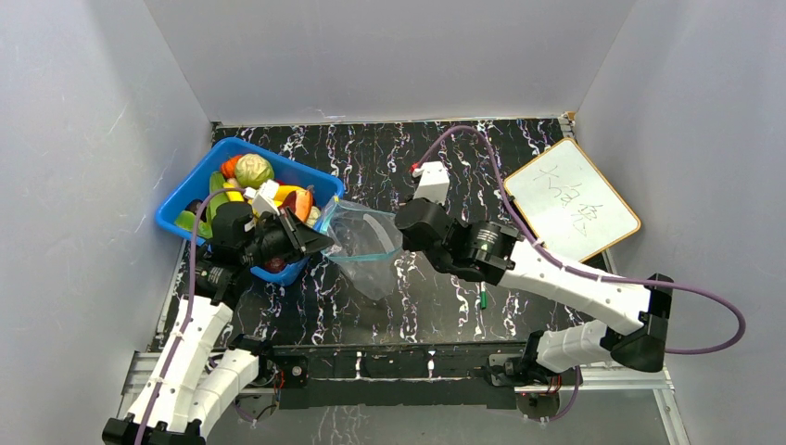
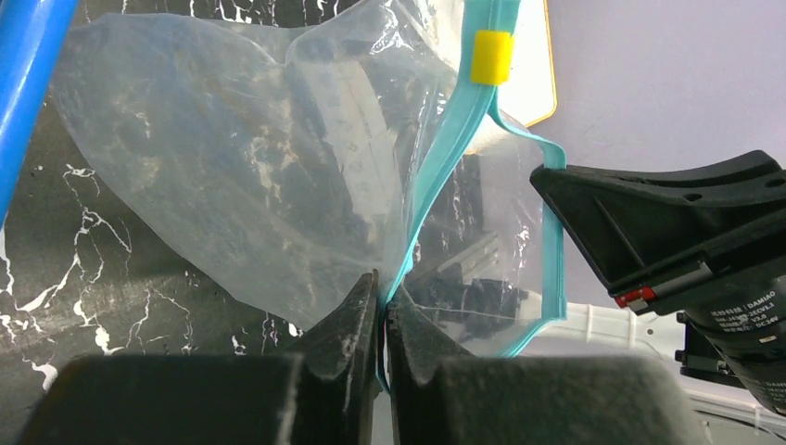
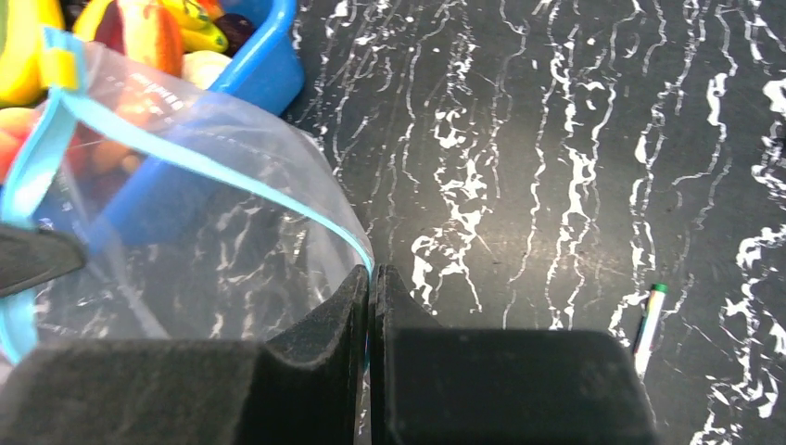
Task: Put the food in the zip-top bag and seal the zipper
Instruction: Adjust the zipper food storage bag at the center of the board, then pick up the fake food from the bin.
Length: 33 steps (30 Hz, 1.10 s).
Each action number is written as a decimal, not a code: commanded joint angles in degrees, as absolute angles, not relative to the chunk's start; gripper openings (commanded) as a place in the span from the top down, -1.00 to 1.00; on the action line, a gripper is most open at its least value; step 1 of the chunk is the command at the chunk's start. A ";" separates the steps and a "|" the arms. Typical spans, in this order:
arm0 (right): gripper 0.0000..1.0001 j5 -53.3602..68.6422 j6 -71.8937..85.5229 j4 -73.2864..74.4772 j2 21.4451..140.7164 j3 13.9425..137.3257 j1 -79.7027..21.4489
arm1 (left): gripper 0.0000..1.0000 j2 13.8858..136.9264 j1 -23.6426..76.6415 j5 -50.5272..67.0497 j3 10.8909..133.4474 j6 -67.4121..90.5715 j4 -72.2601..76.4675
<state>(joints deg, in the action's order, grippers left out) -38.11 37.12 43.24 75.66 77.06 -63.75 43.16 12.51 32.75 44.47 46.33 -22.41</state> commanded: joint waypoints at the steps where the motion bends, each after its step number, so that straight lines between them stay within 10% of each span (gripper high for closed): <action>1: 1.00 -36.16 35.59 35.04 71.83 74.73 -63.99 | 0.78 44.06 12.61 35.90 45.81 47.64 -19.44; 17: 1.00 -40.91 34.96 38.22 67.65 75.25 -63.95 | -0.96 43.18 12.65 15.30 52.48 29.93 -24.29; 29: 1.00 -36.83 35.16 33.14 65.62 69.84 -63.98 | -0.95 58.08 12.66 -8.99 63.07 13.34 -28.34; 33: 1.00 -35.77 35.16 32.02 65.24 68.81 -63.94 | -0.59 62.42 12.62 -7.20 63.52 7.47 -25.93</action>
<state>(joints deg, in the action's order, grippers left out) -36.51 35.42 36.97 66.98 69.38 -63.99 59.92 12.51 -5.02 61.25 15.51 -27.03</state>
